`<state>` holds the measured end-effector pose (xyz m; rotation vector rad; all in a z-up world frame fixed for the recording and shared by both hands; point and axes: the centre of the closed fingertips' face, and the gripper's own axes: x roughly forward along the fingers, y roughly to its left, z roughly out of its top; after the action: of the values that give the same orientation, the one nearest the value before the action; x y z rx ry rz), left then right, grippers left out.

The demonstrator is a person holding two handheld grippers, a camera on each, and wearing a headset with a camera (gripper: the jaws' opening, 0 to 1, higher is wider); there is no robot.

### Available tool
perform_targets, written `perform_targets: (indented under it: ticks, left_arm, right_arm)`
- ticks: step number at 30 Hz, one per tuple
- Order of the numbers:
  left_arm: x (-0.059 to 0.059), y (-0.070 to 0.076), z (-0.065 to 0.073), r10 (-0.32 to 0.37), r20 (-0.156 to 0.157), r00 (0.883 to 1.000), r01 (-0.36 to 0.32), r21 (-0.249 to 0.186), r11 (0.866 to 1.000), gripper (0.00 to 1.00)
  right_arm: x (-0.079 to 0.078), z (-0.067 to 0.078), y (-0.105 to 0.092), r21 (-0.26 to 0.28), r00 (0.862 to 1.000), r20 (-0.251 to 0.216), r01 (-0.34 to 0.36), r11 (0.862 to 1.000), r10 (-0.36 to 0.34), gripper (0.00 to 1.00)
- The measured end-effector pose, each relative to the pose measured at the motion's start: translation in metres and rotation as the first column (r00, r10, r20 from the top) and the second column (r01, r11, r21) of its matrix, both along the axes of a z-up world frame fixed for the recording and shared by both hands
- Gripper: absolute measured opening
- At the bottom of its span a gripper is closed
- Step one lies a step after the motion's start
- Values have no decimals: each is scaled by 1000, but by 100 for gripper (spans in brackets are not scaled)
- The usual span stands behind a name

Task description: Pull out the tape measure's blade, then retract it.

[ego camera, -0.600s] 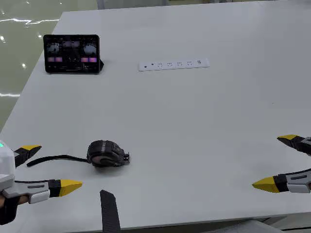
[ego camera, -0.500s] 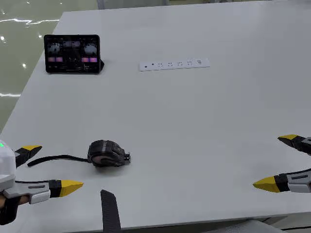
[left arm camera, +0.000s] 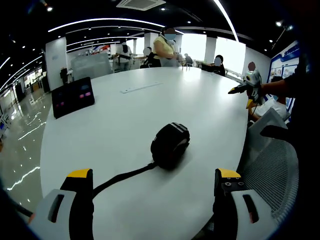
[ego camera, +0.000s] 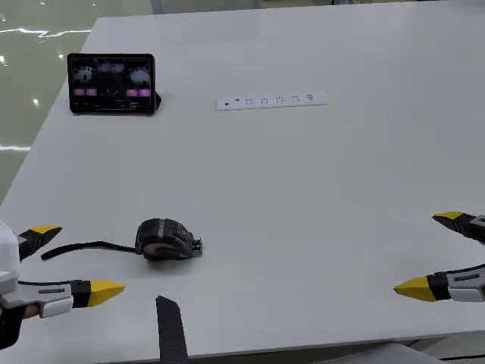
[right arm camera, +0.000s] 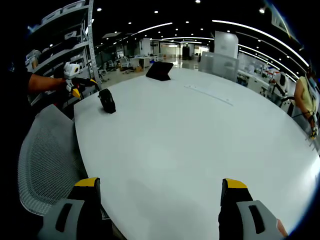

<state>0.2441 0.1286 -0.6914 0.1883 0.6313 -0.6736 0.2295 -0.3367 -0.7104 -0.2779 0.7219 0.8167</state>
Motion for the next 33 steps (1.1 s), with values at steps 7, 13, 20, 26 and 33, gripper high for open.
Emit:
perform_targets:
  ticks: [7,13,20,26,33]
  left_arm:
    - [2,0,3,-20,12,1000,20,9,1000,99]
    - [2,-3,1,-54,-19,998,54,10,998,99]
    - [7,-10,4,-112,-30,993,113,33,993,99]
    - [13,-17,8,-178,-34,983,180,68,981,99]
    - [21,-21,9,-273,-27,962,273,156,949,99]
  right_arm:
    - [5,4,2,18,1000,16,7,1000,-7,99]
    - [4,6,10,41,1000,5,-8,999,8,99]
    - [5,11,24,48,999,16,-49,998,49,99]
    - [8,15,33,44,996,30,-84,995,82,99]
    - [15,22,44,34,990,71,-127,991,124,99]
